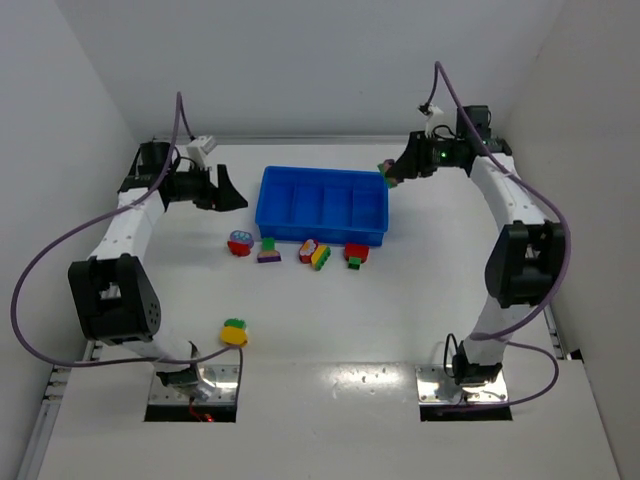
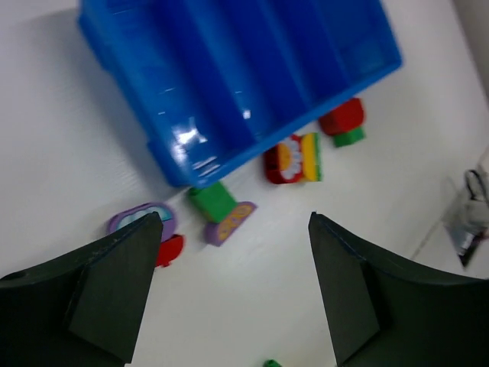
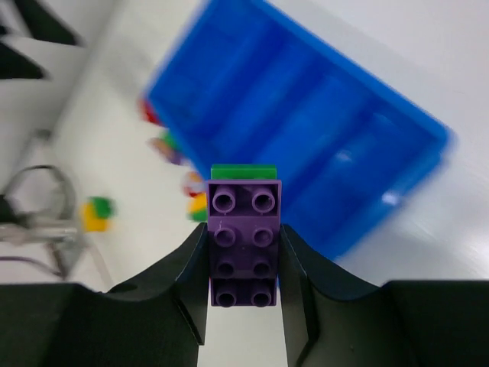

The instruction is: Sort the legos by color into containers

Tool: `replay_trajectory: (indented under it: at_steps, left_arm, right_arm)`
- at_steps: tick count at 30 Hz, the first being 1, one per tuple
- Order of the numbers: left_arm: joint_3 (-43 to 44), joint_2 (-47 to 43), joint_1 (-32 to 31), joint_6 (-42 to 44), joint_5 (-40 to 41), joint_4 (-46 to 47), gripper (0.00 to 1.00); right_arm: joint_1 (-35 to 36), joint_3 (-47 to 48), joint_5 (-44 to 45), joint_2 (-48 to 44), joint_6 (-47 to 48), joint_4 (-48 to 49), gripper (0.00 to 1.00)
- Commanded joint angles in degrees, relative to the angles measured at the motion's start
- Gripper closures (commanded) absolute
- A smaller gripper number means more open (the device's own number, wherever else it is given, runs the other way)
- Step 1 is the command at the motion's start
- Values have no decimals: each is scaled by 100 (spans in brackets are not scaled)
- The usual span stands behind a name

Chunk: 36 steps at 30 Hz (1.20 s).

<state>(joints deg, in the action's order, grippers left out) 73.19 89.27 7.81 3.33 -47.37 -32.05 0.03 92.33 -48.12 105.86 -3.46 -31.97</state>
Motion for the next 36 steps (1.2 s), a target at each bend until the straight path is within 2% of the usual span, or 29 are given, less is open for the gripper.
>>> replay_trajectory:
  at_steps: [1, 3, 4, 5, 7, 12, 14, 17, 22, 36]
  left_arm:
    - [363, -7, -297, -165, -1274, -12, 15]
    - [442, -7, -351, -367, -1712, 242, 12]
    - [329, -7, -490, -812, -1914, 478, 9]
    - [249, -7, -552, -1086, -2107, 1055, 4]
    - [196, -7, -762, -1404, -2109, 1376, 4]
    - [336, 107, -1185, -1589, -1794, 1561, 4]
    - [389, 108, -1317, -1721, -1635, 1675, 4]
    - [389, 160, -1449, -1784, -1345, 1869, 4]
    - [451, 266, -1625, -2345, -1240, 2405, 4]
    - [609, 266, -1932, -2575, -1968, 2986, 10]
  right_arm:
    - [163, -389, -1856, -153, -887, 740, 98]
    - [243, -785, -2578, -154, -2090, 1994, 98]
    - [391, -1179, -2728, -154, -2828, 3672, 98]
    - [453, -1313, -2912, -58, -4210, 4489, 98]
    - [672, -1298, -3071, 83, -4898, 5495, 99]
    - [1112, -788, -3204, 390, -5049, 5447, 99]
    - [1288, -726, -3142, 443, -5356, 5894, 99]
    - [1516, -560, -3081, 505, -5419, 5895, 99]
    - [1824, -444, -3028, 610, -5419, 5948, 99]
    - [2036, -163, -3186, 979, -5419, 5948, 99]
